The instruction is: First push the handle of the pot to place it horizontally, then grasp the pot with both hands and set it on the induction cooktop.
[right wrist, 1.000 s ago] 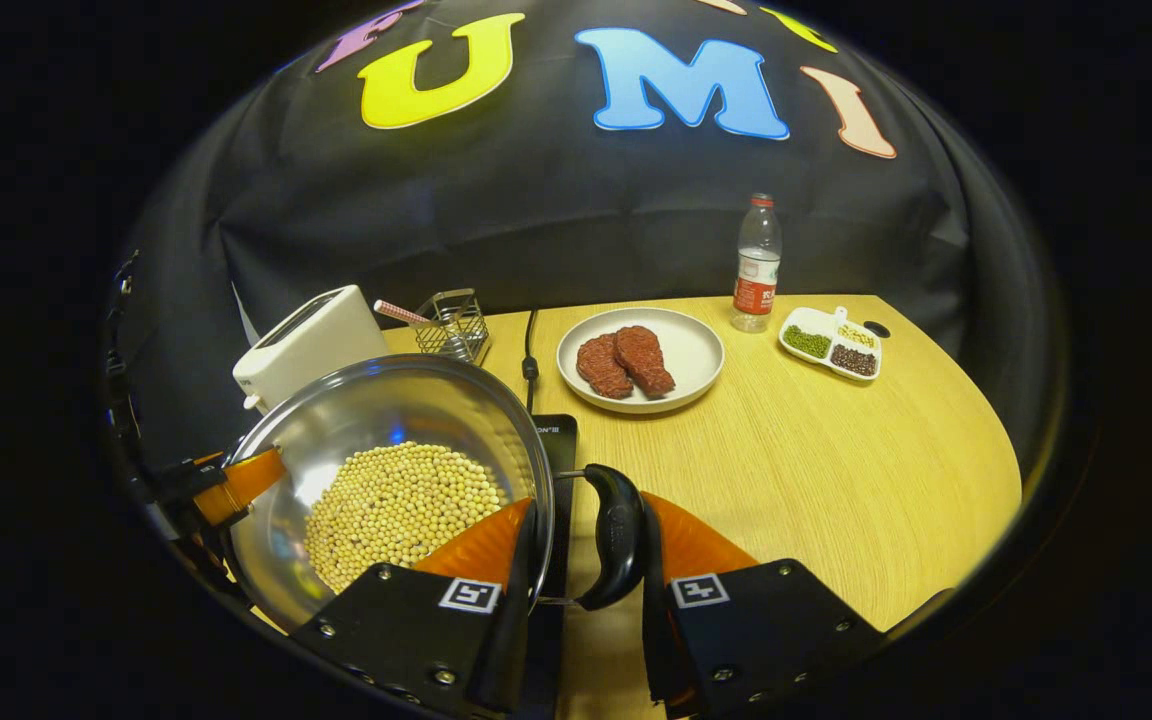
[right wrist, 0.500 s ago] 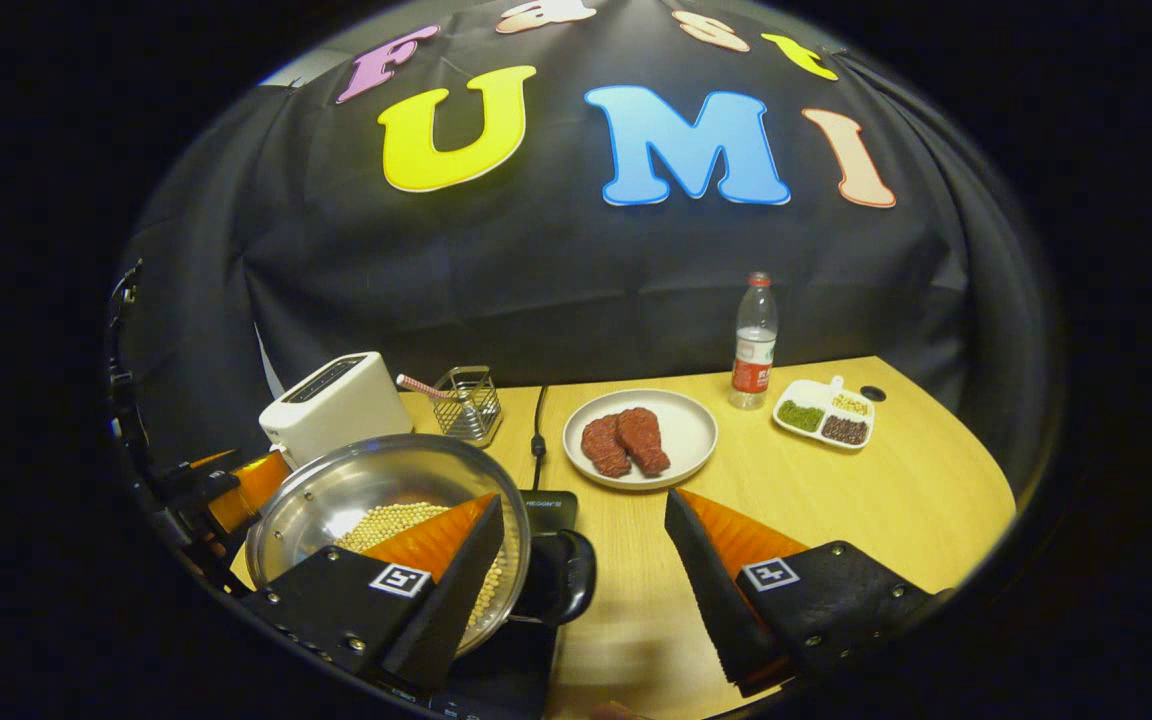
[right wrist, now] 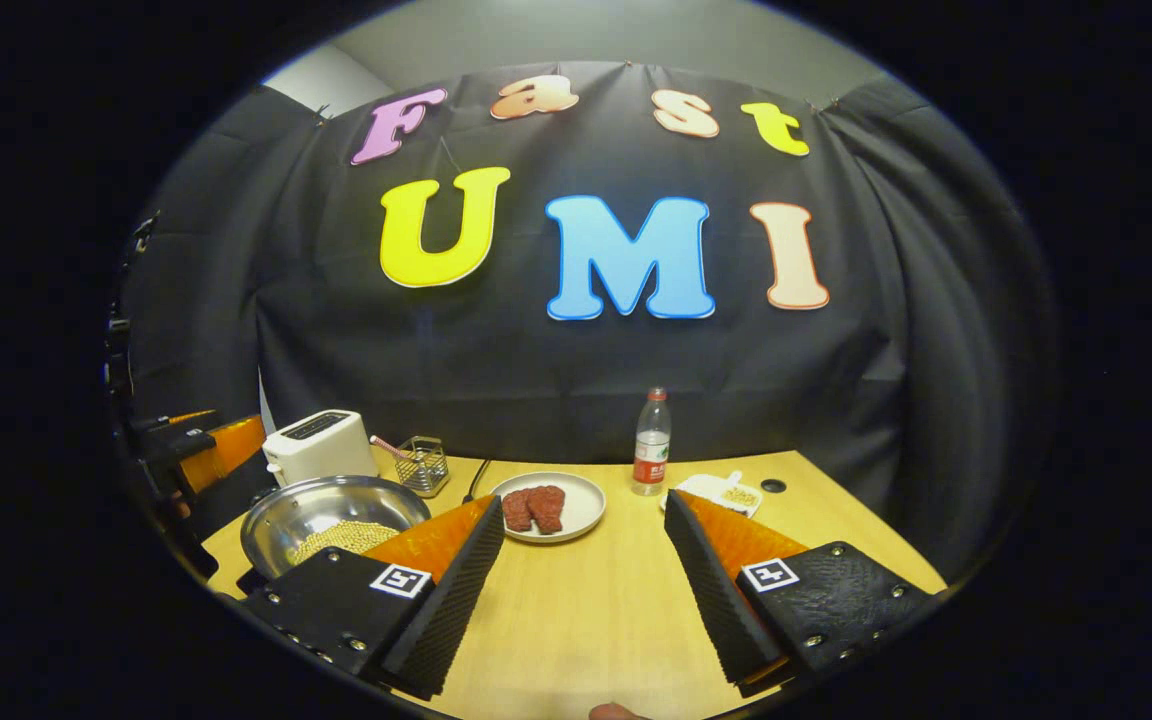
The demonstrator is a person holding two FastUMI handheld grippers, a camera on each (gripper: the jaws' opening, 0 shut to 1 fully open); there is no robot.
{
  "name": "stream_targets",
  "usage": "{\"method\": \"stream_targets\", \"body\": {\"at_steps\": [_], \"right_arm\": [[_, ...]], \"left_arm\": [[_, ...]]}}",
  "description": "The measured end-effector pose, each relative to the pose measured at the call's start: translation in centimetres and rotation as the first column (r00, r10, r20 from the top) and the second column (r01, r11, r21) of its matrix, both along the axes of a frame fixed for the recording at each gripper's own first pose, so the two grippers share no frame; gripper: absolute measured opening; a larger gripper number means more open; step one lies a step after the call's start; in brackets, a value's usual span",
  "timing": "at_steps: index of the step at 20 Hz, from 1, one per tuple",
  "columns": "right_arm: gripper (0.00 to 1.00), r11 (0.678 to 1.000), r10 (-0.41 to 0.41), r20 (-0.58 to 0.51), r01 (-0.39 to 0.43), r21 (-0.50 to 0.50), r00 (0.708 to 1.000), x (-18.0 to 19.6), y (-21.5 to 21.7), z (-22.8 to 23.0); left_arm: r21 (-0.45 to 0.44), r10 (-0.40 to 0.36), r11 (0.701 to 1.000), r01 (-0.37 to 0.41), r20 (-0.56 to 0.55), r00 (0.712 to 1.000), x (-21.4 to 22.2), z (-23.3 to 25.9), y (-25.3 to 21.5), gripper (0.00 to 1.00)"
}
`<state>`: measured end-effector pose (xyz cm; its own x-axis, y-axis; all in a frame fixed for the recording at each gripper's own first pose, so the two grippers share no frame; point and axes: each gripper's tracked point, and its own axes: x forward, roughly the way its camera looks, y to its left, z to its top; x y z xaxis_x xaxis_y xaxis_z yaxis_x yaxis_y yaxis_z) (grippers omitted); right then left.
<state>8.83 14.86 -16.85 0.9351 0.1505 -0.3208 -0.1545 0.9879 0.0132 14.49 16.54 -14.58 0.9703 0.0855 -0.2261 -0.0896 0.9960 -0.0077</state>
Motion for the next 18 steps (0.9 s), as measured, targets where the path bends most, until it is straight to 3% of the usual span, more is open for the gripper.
{"method": "stream_targets", "body": {"at_steps": [3, 5, 9, 18], "right_arm": [[0.97, 1.0, 0.007, 0.051, -0.006, -0.009, 0.999, -2.5, -3.3, 2.4], [0.97, 1.0, 0.012, 0.086, -0.01, -0.015, 0.996, -4.3, -5.6, 4.1], [0.97, 1.0, 0.021, 0.144, -0.018, -0.021, 0.989, -8.1, -9.6, 6.7], [0.97, 1.0, -0.014, 0.233, 0.01, 0.018, 0.972, -14.7, -13.0, 11.8]], "left_arm": [[0.012, -0.014, 1.0, 0.014, 0.058, 0.998, -2.7, 3.5, -4.0, 0.94], [0.021, -0.02, 1.0, 0.018, 0.104, 0.994, -4.9, 6.2, -6.7, 1.0], [0.014, -0.026, 1.0, 0.024, 0.149, 0.989, -10.2, 9.8, -11.0, 1.0], [0.03, -0.075, 0.997, 0.07, 0.218, 0.973, -18.3, 15.1, -15.2, 0.98]]}}
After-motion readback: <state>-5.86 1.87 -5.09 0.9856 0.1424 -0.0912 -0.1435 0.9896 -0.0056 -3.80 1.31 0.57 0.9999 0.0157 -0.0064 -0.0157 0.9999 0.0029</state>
